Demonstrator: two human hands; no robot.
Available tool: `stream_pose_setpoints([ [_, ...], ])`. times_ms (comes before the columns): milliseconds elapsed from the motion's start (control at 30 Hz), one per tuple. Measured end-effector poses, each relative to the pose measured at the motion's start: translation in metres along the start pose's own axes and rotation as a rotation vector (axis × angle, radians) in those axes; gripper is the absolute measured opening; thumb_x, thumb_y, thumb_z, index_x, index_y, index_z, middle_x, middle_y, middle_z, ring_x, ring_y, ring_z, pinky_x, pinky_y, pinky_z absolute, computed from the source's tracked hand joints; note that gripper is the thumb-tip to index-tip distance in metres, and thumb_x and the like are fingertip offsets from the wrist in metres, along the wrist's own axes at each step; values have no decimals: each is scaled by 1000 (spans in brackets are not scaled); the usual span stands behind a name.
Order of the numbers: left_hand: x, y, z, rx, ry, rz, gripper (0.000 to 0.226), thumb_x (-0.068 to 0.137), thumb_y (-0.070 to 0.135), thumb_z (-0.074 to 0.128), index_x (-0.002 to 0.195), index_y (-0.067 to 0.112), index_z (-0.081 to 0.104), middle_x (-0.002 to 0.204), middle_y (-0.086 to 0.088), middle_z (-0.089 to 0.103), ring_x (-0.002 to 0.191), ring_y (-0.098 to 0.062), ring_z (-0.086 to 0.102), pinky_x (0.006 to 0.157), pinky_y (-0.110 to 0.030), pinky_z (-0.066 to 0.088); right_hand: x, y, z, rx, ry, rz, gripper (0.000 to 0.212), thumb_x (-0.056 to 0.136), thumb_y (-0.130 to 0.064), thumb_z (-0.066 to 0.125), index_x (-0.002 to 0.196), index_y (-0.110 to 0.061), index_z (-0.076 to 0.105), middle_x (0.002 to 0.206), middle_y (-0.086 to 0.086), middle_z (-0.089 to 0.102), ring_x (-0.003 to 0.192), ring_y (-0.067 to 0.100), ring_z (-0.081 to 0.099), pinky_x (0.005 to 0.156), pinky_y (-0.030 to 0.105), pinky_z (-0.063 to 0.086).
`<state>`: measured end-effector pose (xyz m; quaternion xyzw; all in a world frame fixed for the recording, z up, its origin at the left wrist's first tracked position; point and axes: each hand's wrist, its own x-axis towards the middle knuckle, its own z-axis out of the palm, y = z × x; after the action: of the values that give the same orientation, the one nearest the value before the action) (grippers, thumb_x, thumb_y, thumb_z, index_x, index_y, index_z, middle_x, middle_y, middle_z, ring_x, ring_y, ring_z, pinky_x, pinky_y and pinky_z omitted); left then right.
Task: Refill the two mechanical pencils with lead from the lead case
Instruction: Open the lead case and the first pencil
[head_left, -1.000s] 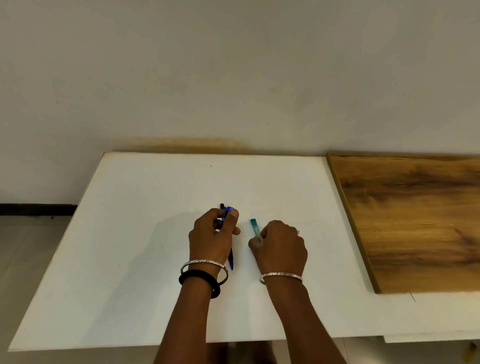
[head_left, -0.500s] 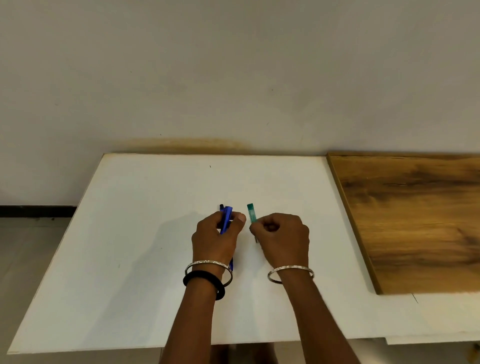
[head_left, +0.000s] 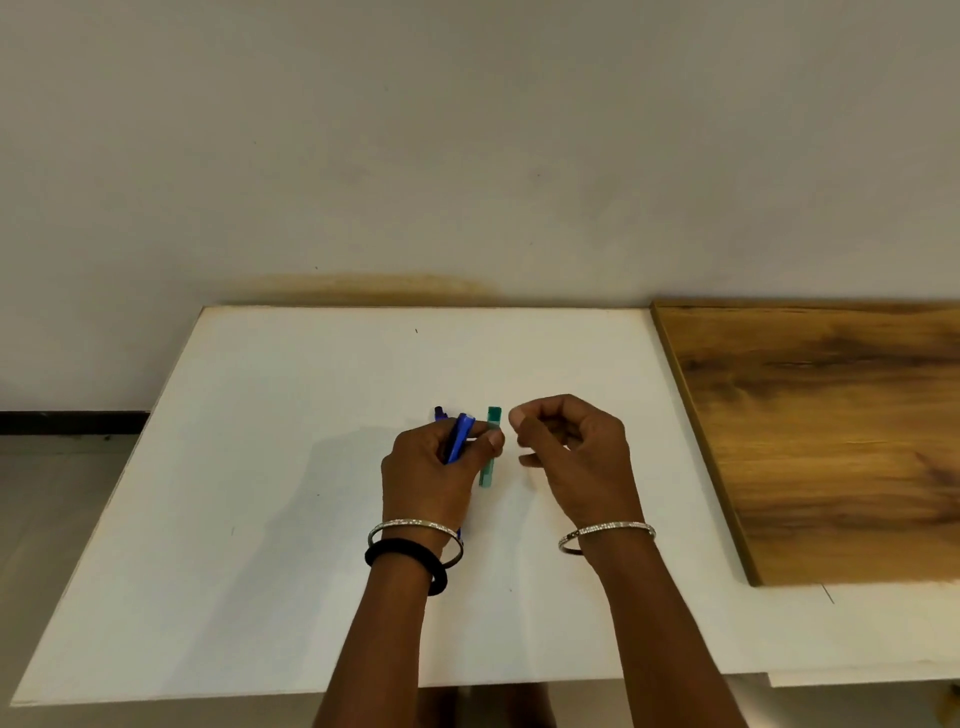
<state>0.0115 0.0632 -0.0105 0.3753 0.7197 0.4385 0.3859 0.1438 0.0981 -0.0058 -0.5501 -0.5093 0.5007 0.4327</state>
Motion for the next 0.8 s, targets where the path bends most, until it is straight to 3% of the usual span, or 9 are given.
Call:
stream_pose_setpoints([
  [67, -1, 1, 4, 48, -16, 35, 22, 76, 38, 74, 89, 22, 77, 79, 3, 73, 74, -11, 64, 67, -14, 45, 1, 1, -1, -11, -13, -31, 9, 83, -22, 72, 91, -19, 74, 86, -1, 74, 83, 20, 71, 67, 35, 62],
  [233, 0, 0, 7, 93, -44, 90, 21, 76, 37, 74, 88, 20, 77, 83, -4, 75, 82, -21, 66, 74, -20, 48, 3, 4, -4, -43, -35, -24, 6, 84, -22, 72, 88, -21, 75, 81, 2, 75, 75, 17, 73, 79, 42, 60],
  [367, 0, -2, 8, 115, -52, 108, 17, 76, 37, 75, 84, 22, 77, 81, -2, 75, 78, -21, 66, 67, -7, 40, 5, 8, -8, -16, -31, 10, 8, 83, -15, 72, 86, -8, 74, 79, 10, 74, 72, 21, 73, 77, 42, 61],
  [667, 1, -2, 9, 106, -57, 107, 18, 74, 39, 75, 83, 24, 77, 82, 0, 75, 79, -20, 67, 67, -11, 43, 7, 5, -13, 38, 84, 23, 5, 87, -12, 67, 85, -8, 70, 75, 7, 73, 67, 16, 73, 60, 18, 57],
  [800, 2, -2, 7, 74, -18, 83, 18, 75, 41, 75, 85, 26, 77, 81, 2, 74, 78, -15, 66, 63, -9, 41, 7, 14, -18, -277, 171, 14, 9, 84, -16, 72, 76, -12, 70, 63, 2, 69, 54, 14, 68, 57, 23, 59],
])
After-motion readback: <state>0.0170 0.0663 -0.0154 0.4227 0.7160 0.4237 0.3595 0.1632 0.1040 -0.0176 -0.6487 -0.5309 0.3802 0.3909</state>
